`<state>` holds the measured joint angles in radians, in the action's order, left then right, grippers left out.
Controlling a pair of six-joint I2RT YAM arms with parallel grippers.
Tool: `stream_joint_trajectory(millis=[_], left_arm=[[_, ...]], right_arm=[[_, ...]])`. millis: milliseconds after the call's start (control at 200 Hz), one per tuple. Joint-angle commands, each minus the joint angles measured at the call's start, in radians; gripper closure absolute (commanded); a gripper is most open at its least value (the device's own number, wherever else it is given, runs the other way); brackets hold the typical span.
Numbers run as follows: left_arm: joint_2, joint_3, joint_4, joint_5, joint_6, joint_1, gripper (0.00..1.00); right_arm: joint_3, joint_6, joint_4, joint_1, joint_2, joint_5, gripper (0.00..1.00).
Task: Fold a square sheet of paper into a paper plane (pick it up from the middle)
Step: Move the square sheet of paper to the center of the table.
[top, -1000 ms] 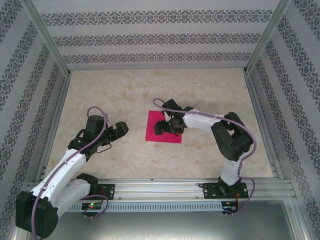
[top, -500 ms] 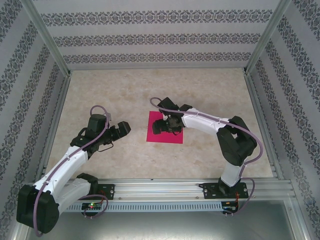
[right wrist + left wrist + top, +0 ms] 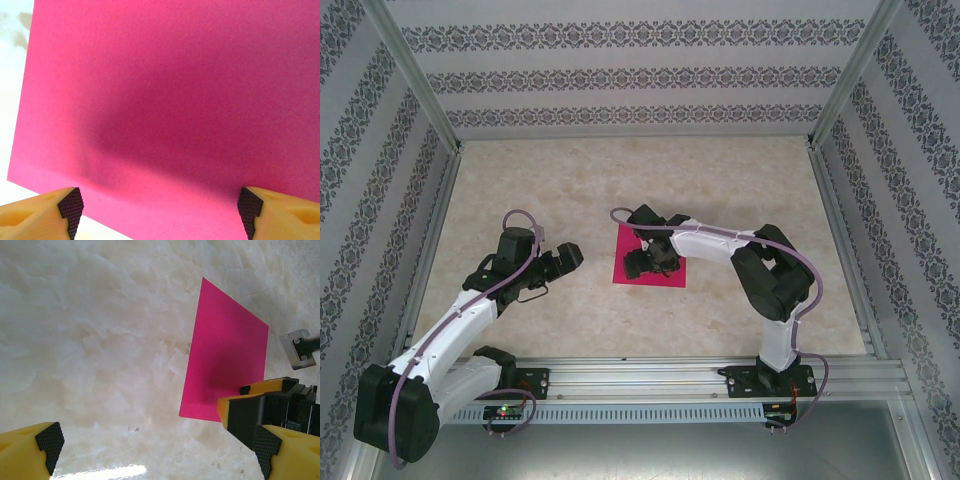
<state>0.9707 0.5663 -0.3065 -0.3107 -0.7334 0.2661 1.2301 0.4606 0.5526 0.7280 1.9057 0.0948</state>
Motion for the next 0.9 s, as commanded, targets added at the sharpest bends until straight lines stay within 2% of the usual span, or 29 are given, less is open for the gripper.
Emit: stream_joint_trajectory(millis=[0,165,380,500,615,709,894], left_arm=[[-0.001,0.003,0.016,-0.006,0.015,-0.01,0.0],[0.014,0.007,0.017,-0.013,0.015,-0.01,0.0],[-0.004,0.011,0.004,-0.008,0.025,-0.009,0.0],[0.005,0.008,0.025,-0.025,0.025,-0.01,0.0],[0.025,0.008,0.052,-0.051,0.022,-0.007,0.0],[0.066,0.014,0.089,-0.072,0.014,0.014,0.0],[0.151,0.073,0.061,-0.075,0.033,0.058,0.0]], right_arm=[[-0.025,-0.117,0.096,0.007,0.001,-0.013,0.16],[0.021,-0.197,0.144,0.011,0.011,-0.009,0.17],[0.062,-0.201,0.178,0.012,-0.011,-0.064,0.16],[0.091,-0.121,0.134,0.015,-0.063,-0.074,0.15],[0.134,0.066,0.157,0.007,-0.071,-0.19,0.13],[0.177,0.194,0.204,0.007,-0.027,-0.273,0.06],[0.304,0.242,0.288,0.002,0.108,-0.299,0.03]])
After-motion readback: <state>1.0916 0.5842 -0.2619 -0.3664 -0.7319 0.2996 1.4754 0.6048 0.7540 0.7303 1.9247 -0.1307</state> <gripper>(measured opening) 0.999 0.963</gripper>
